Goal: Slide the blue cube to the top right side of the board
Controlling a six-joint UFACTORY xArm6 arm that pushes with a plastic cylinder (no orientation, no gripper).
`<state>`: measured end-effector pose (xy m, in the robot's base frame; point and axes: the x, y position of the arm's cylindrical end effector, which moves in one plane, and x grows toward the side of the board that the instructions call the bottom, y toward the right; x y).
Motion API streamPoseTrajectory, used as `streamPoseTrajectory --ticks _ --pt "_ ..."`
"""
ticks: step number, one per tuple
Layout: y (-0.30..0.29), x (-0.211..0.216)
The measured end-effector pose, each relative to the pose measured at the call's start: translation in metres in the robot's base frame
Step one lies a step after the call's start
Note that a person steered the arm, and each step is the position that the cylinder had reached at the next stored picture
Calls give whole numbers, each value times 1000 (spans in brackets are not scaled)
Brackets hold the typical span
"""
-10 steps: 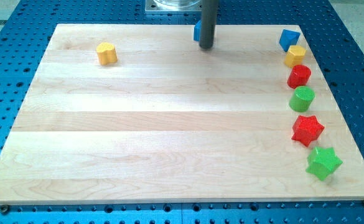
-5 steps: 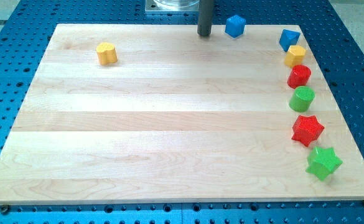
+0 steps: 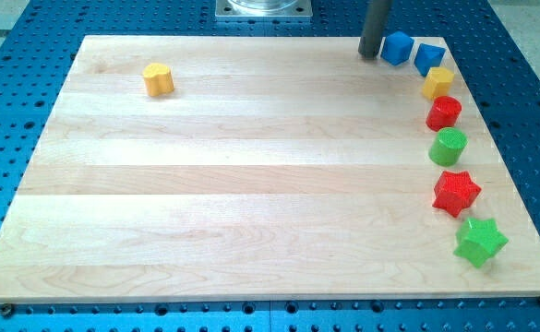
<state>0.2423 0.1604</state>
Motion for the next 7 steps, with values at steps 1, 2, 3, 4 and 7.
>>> streamPoseTrajectory --ticks 1,2,3,4,7 --pt "2 24" --pt "30 -3" --pt "42 -11" --pt "26 -12" --pt "51 -30"
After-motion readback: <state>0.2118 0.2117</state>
